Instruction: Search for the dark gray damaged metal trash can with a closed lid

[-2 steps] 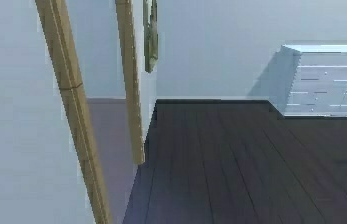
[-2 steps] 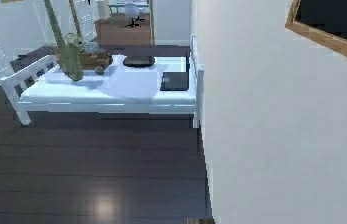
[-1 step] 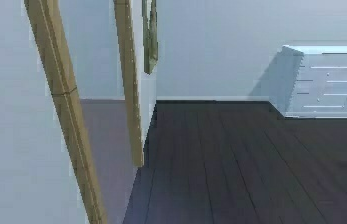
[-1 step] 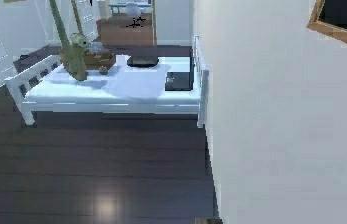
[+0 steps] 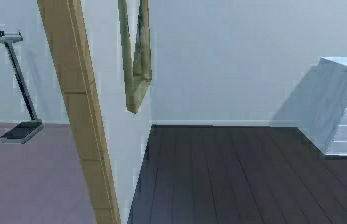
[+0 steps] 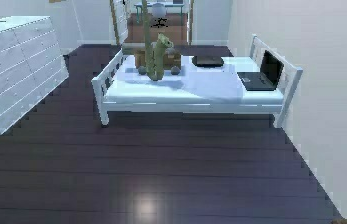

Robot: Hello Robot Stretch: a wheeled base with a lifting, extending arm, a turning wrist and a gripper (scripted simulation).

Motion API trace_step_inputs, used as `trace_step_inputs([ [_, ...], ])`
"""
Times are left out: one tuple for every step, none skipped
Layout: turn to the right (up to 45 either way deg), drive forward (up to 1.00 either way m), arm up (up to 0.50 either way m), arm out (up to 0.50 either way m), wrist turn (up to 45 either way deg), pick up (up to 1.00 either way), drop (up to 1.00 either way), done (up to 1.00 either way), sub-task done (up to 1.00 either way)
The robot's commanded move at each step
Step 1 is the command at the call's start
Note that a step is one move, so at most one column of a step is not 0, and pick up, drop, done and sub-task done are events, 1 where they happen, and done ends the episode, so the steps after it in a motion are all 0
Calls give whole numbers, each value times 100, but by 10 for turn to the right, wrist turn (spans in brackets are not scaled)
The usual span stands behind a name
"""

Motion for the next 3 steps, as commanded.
trace_step_inputs([
  [-120,0,0,0,0,0,0,0,0],
  [0,40,0,0,0,0,0,0,0],
  [-450,0,0,0,0,0,0,0,0],
])
